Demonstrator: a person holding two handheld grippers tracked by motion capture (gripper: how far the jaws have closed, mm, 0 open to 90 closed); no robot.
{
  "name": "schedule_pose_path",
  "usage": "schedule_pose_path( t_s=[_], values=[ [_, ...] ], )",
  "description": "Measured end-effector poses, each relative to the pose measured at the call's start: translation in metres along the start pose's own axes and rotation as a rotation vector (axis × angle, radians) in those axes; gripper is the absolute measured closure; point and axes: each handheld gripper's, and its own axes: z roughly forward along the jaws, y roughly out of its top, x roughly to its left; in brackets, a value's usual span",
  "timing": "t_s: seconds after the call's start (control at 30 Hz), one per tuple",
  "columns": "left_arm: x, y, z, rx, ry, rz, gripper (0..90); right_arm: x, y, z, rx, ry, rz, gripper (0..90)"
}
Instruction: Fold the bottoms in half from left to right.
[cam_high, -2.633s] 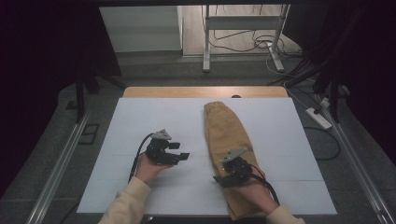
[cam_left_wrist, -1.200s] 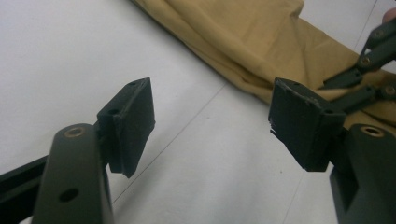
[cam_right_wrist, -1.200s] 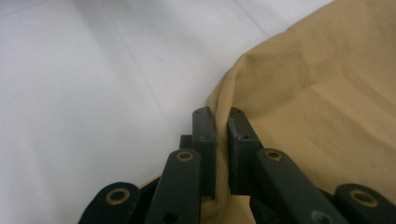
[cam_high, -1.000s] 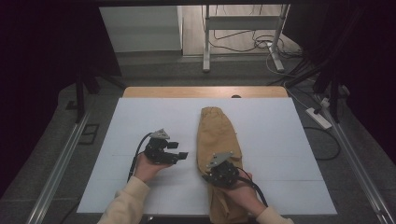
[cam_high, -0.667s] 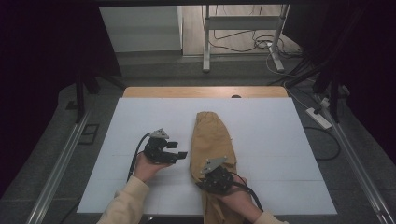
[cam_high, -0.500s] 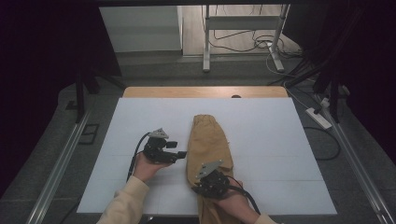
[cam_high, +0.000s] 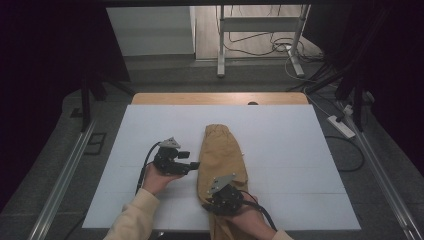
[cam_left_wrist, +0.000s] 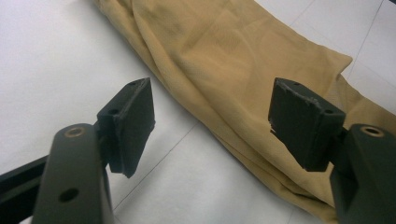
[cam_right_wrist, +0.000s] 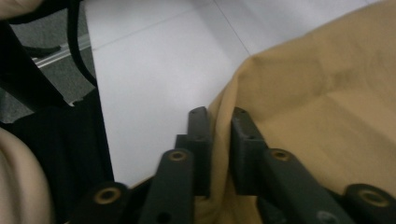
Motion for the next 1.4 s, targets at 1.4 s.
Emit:
schedule_pose_path(
  t_s=[1.4],
  values=[
    [0.000, 0.002, 0.000, -0.008, -0.012, 0.009, 30.8, -0.084, -0.021, -0.057, -0.126, -0.202, 0.176, 41.2]
  ],
)
